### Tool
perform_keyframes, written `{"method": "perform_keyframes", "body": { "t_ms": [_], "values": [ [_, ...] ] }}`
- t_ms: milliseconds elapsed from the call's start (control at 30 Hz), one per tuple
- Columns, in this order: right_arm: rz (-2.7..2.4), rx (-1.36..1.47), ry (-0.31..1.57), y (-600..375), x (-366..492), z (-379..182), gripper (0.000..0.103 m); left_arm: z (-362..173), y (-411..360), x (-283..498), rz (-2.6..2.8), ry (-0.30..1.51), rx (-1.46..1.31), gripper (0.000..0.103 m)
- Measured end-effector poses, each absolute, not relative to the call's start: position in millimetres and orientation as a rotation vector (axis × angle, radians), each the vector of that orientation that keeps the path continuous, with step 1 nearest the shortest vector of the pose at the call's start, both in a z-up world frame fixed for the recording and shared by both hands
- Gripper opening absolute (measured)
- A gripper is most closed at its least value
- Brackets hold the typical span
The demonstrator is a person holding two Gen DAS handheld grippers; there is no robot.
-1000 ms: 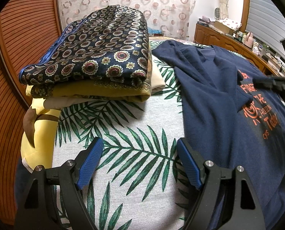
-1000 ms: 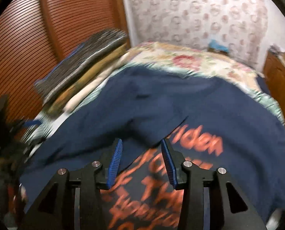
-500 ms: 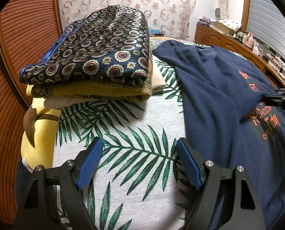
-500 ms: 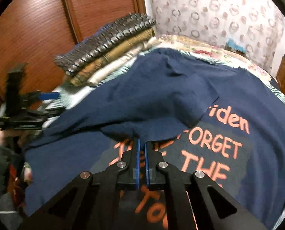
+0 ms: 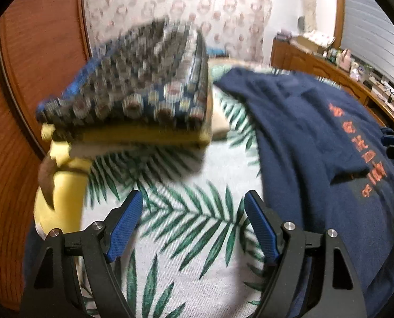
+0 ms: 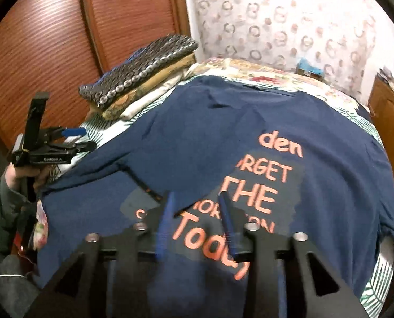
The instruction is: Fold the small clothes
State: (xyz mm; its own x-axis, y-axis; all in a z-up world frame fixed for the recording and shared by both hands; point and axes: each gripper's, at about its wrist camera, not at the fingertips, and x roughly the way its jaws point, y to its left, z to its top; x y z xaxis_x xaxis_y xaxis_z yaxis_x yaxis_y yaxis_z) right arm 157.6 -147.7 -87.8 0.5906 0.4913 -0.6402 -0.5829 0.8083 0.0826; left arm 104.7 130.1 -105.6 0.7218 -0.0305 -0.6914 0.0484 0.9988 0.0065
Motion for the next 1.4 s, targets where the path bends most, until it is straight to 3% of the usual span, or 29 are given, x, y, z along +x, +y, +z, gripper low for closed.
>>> {"method": "perform_keyframes", "body": {
  "t_ms": [67, 333, 433, 600, 933, 967, 1067, 1100, 1400],
  "values": [
    [0.592, -0.140, 0.691, -159, 158, -91, 0.051, -95, 126, 106, -0.053, 0.734, 0.029, 0.080],
    [0.442, -0.121, 0.674, -218, 173, -96, 0.051, -53, 79, 151, -0.201, 0.691, 0.055, 0.078],
    [0.380, -0.098, 0.674, -242, 178, -99, 0.058, -53, 61, 183, -0.234, 0.718, 0.077, 0.072],
    [0.290, -0.095, 0.702, -274, 184, -107, 0.059, -64, 44, 233, -0.240, 0.789, 0.095, 0.055],
    [0.259, -0.144, 0.744, -268, 206, -116, 0.060, -90, 35, 304, -0.187, 0.923, 0.070, 0.042],
    [0.259, -0.144, 0.743, -268, 204, -114, 0.060, -92, 32, 305, -0.184, 0.930, 0.079, 0.037],
    [0.270, -0.121, 0.739, -272, 200, -113, 0.061, -96, 29, 304, -0.184, 0.930, 0.116, 0.010],
    [0.269, -0.121, 0.737, -279, 197, -113, 0.061, -95, 32, 303, -0.184, 0.925, 0.126, 0.008],
    [0.267, -0.125, 0.736, -283, 198, -115, 0.062, -39, 64, 302, -0.062, 0.775, 0.181, 0.006]
  ]
}}
